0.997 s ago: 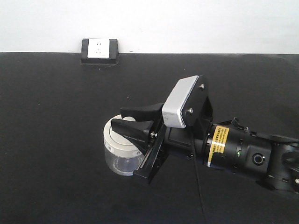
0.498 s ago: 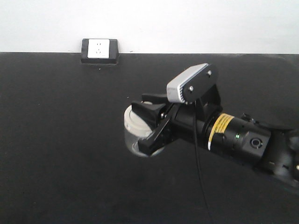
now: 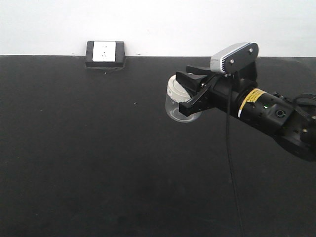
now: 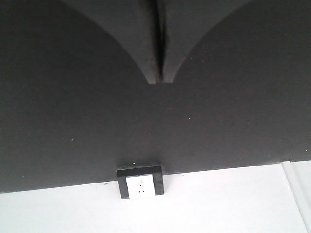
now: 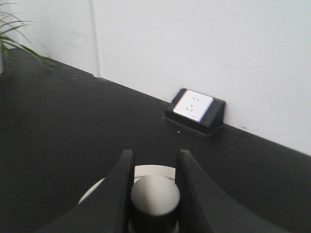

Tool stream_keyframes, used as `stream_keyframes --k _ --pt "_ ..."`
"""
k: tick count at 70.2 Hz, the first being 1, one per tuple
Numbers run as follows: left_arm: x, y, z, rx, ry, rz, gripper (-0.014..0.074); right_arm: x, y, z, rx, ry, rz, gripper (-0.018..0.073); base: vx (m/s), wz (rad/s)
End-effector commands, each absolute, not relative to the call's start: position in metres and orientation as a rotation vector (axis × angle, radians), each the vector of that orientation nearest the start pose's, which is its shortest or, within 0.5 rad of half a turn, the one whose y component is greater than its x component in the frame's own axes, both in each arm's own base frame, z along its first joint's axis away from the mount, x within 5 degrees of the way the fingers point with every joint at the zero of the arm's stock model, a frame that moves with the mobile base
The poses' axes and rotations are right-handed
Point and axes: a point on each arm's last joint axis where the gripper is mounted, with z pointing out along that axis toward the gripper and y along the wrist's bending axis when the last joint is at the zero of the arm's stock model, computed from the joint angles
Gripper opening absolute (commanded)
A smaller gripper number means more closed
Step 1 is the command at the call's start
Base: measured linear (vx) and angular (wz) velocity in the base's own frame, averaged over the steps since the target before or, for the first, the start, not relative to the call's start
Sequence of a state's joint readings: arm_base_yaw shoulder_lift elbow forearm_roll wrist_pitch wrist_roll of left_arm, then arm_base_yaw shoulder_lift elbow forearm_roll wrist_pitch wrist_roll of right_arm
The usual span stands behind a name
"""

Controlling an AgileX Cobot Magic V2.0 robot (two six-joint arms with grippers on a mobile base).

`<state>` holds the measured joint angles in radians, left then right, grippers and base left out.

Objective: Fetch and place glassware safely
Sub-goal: 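Lower the held jar onto the black bench with the right gripper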

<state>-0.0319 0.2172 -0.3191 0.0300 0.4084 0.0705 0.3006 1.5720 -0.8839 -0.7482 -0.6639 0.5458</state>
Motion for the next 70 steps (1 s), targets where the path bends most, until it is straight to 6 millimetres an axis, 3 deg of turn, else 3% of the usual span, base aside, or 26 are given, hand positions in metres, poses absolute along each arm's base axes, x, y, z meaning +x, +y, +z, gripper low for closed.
stream_keyframes --k 1,16,28,43,70 --pt "0.065 -0.002 0.285 0.101 1.702 0.048 -0.0007 0.322 0.142 0.299 -0.67 1.345 0.585 -0.0001 0.0 0.0" --pt "0.065 -0.002 0.285 0.101 1.702 0.048 -0.0007 0.35 0.156 0.266 -0.756 1.284 0.6 -0.0001 0.0 0.0" --pt "0.065 -0.002 0.285 0.101 1.702 0.048 -0.0007 0.364 0.161 0.23 -0.739 1.335 0.647 -0.0001 0.0 0.0" --pt "0.065 -0.002 0.285 0.101 1.702 0.048 -0.0007 0.372 0.163 0.196 -0.766 1.398 0.638 -0.0001 0.0 0.0" --pt "0.065 -0.002 0.285 0.101 1.702 0.048 -0.0007 0.376 0.165 0.162 -0.778 1.468 0.643 -0.0001 0.0 0.0"
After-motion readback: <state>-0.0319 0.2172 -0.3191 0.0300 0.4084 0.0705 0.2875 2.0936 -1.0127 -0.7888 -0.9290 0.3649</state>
